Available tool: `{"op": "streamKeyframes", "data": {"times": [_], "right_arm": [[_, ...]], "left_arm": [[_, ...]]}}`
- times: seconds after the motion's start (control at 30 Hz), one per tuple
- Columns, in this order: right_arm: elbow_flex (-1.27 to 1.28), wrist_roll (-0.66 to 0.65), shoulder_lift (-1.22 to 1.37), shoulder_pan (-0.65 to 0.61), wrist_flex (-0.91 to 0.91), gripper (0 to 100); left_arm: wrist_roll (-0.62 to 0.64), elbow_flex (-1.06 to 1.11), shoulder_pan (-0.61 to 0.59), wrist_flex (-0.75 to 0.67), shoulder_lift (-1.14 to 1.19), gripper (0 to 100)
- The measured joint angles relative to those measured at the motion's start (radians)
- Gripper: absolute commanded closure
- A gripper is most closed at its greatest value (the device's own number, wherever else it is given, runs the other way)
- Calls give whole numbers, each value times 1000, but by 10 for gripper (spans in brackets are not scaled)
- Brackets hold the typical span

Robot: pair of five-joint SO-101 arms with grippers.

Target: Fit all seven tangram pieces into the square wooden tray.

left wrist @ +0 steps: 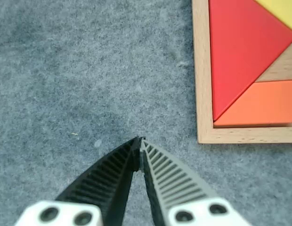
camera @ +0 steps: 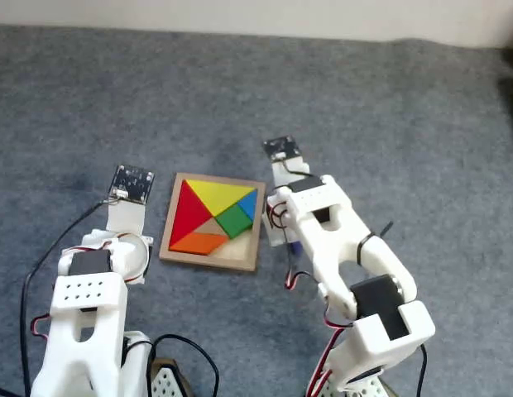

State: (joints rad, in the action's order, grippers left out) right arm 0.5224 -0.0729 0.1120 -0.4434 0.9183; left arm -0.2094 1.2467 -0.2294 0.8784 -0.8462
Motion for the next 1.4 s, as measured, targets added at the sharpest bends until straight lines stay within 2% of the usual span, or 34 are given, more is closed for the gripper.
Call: {"op": "streamKeyframes", "data": {"times": [0.1, 0.33, 0.67, 0.73, 0.9, 0.97, 1.17, 1.4], "right_arm": [[0, -25, 3, 0, 0, 769], [-14, -38, 3, 14, -2, 931], [-15, -44, 3, 40, -9, 933], [-15, -44, 3, 46, -9, 899], [-18, -46, -71, 74, 11, 711], [-18, -46, -101, 83, 21, 668], [-78, -48, -103, 46, 26, 666], [-178, -173, 46, -35, 29, 666]], "left_arm": [[0, 9, 0, 0, 0, 972], [0, 23, -2, 0, 0, 972], [0, 23, 0, 0, 0, 972], [0, 23, 0, 0, 0, 972], [0, 23, 0, 0, 0, 972], [0, 23, 0, 0, 0, 972], [0, 23, 0, 0, 0, 972], [0, 23, 0, 0, 0, 972]]}}
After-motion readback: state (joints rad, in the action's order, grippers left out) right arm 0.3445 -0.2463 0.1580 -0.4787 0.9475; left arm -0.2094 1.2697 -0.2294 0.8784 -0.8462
